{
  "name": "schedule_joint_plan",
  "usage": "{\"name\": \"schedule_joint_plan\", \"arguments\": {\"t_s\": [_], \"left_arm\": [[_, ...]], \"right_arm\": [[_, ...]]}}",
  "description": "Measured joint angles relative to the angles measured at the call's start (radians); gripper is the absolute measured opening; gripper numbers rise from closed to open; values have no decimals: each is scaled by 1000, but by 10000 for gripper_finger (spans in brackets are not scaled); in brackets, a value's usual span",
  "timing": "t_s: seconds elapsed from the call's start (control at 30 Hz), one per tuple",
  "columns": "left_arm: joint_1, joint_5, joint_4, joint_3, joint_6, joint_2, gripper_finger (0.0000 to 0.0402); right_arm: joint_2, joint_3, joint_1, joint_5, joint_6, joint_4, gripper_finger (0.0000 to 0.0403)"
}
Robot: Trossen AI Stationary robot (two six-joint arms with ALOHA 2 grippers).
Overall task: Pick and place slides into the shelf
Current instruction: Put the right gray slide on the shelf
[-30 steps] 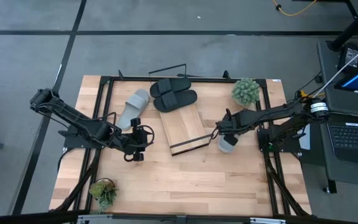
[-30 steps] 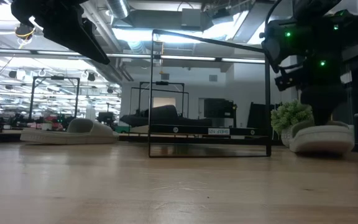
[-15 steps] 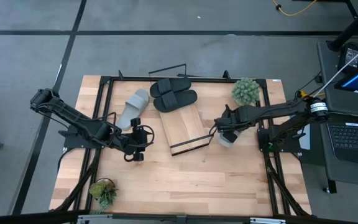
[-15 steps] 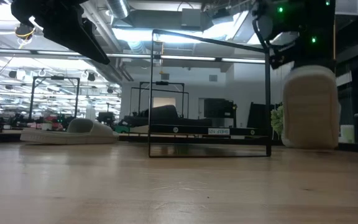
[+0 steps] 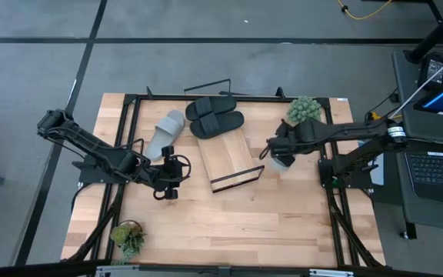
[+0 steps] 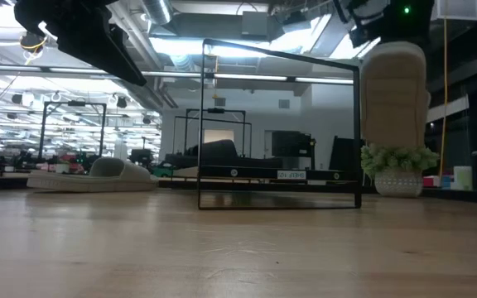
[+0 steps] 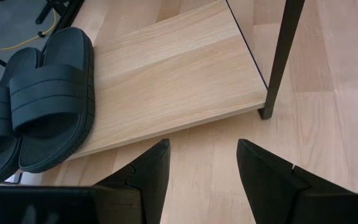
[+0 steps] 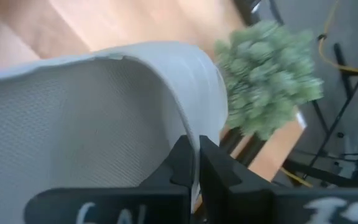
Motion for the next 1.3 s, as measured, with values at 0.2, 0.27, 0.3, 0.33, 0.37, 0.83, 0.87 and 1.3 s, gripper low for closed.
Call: {"name": "schedule_joint_plan", "arguments": {"t_s": [0.2,0.27,0.3,0.33,0.37,0.83,0.87,1.3], "left_arm": [[0,0,0,0,0,0,176],[0,0,-1,0,0,0,176],[0,0,0,0,0,0,176],[0,0,-1,0,0,0,176],[0,0,-1,0,0,0,176],[0,3,-1,0,0,0,176],[0,7,0,0,0,0,176],[0,10,0,0,0,0,176]], "right_arm": [[0,102,-16,64,-9,-28,12],[0,135,-23,86,-9,-20,12],[0,149,-26,97,-10,-15,12],[0,163,-30,103,-9,-12,12],[0,178,-35,105,-8,-4,12],[0,208,-101,44,-84,252,12],[1,208,-109,31,-89,256,12],[261,612,-193,1,-191,47,12]]}}
